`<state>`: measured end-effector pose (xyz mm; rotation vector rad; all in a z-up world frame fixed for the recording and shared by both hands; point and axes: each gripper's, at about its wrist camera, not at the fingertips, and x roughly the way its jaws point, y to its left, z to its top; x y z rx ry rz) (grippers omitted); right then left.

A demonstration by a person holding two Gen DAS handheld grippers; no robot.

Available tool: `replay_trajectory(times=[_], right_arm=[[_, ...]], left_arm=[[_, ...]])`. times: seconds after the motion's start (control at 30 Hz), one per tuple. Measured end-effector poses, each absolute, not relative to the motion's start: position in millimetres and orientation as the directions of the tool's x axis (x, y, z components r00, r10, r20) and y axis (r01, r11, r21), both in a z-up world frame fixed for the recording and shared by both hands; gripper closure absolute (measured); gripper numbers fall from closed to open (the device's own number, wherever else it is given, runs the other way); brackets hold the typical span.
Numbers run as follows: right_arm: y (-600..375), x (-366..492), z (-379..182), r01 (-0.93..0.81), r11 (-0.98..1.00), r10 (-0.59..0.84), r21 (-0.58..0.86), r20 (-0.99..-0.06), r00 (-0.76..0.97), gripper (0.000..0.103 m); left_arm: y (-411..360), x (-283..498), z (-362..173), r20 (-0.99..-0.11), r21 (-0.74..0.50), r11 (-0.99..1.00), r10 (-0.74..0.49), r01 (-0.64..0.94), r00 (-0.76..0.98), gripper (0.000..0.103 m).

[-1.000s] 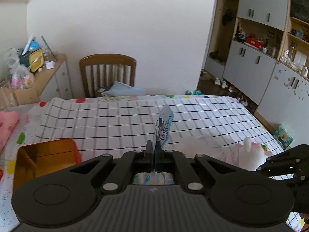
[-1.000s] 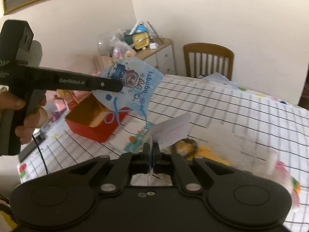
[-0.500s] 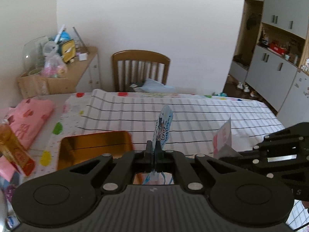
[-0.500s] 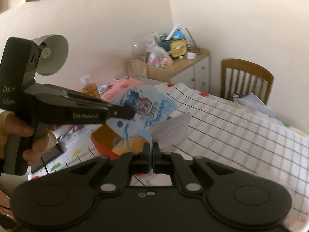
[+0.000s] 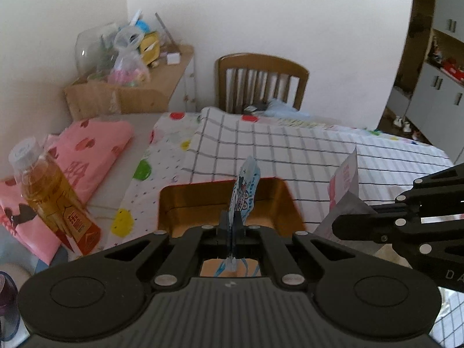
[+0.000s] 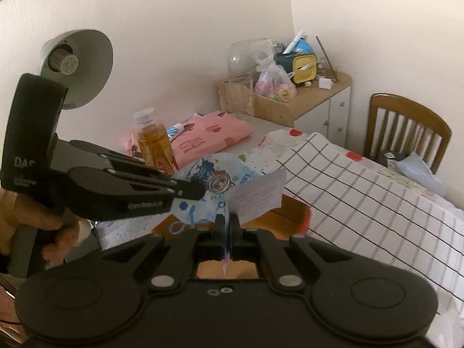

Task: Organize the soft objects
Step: 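Carry the packet with the left tool while the right tool carries the card toward the gold tin, then lower packet and card into the gold tin and open both tools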

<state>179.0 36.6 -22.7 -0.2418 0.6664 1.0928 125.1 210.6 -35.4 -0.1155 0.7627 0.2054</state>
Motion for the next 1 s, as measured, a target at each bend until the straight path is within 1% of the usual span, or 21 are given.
replay_trajectory(times=[0.23, 0.53, 0.8, 1.0], right_arm=[[74.8, 192.3, -49.1, -0.882, 0.448, 0.701, 0.144, -0.669, 0.247, 0.101], [99.5, 198.4, -83.2, -0.88, 0.456, 0.628, 0.13, -0.748, 0.215, 0.1], [106.5, 199.9, -99.7, -0.878, 0.463, 0.589, 0.118, -0.781, 0.206, 0.093], [106.9, 200.7, -103.8, -0.876, 0.468, 0.569, 0.112, -0.797, 0.203, 0.087]], left_arm=[[233.1, 142.6, -61.3, -0.734, -0.03, 0.972, 0.138, -0.234, 0.665, 0.102], [240.6, 159.8, -96.8, -0.792, -0.02, 0.976, 0.117, -0.217, 0.6, 0.102], [244.1, 164.3, -116.1, -0.822, -0.039, 0.977, 0.089, -0.211, 0.562, 0.102], [241.1, 164.7, -121.1, -0.827, -0.03, 0.978, 0.091, -0.205, 0.555, 0.101]])
